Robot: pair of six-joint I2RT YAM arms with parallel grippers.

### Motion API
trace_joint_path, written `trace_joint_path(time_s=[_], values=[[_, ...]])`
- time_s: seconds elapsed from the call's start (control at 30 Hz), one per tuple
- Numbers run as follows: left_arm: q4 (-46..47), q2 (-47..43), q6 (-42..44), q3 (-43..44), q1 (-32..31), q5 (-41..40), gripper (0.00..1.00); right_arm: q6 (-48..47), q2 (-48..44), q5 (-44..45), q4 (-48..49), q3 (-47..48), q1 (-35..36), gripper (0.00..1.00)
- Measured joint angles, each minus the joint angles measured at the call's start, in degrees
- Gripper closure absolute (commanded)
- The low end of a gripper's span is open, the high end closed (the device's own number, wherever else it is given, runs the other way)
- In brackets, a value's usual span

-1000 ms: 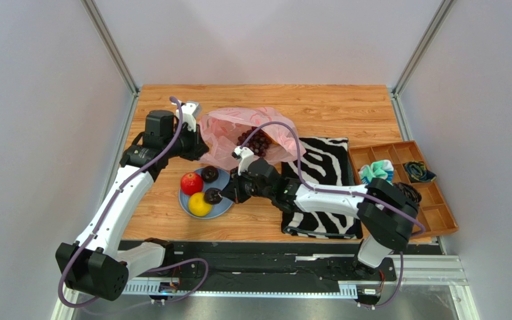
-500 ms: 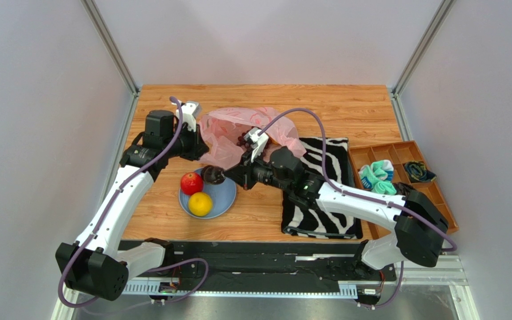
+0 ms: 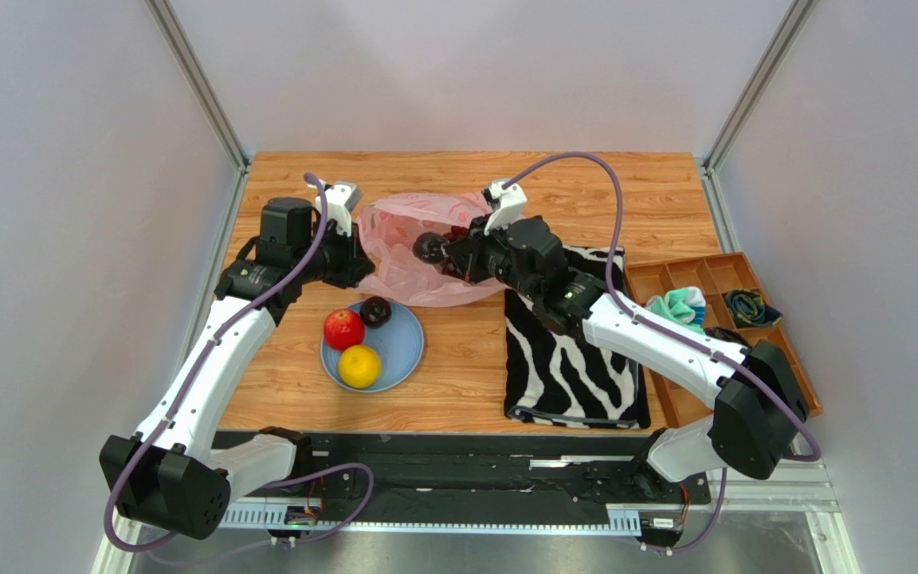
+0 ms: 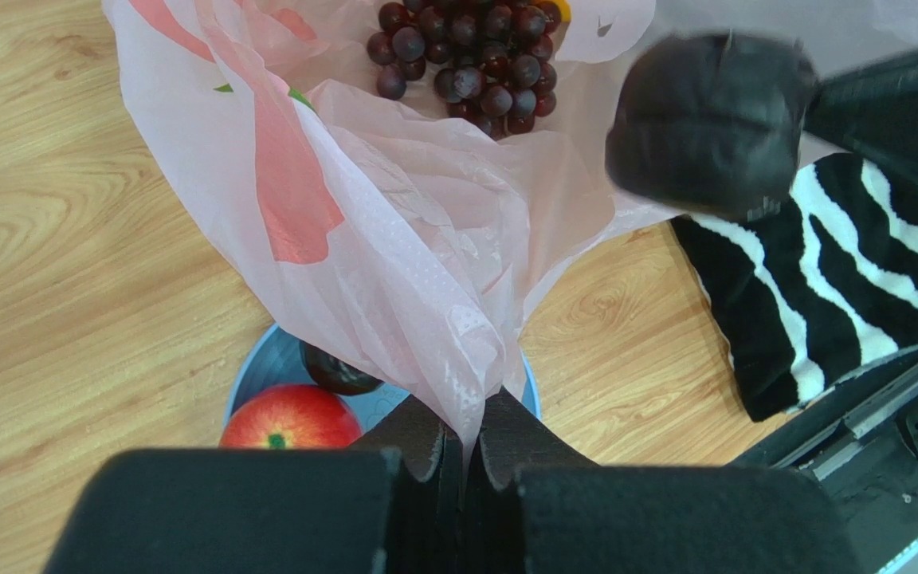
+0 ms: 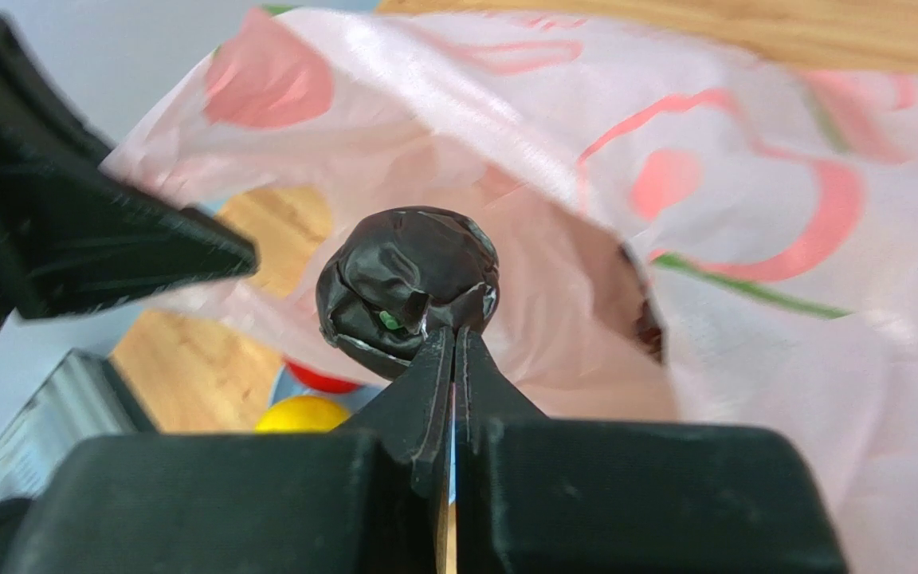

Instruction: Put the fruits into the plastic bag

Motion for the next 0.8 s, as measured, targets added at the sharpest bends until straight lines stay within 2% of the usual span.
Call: trace_joint_path(time_s=[0.17,0.33,0.8], values=[[0.0,0.0,0.0,0.0,0.0,0.0,1.00,-3.0,2.6,8.1,-6.1,6.1,0.0,1.00],[0.0,0.0,0.0,0.0,0.0,0.0,1.00,-5.6,10.1,14.6,-12.8,14.3,0.7,1.00],[0.0,0.0,0.0,0.0,0.0,0.0,1.00,-8.1,23.6,19.4,-21.9,21.9,2.8,1.00]])
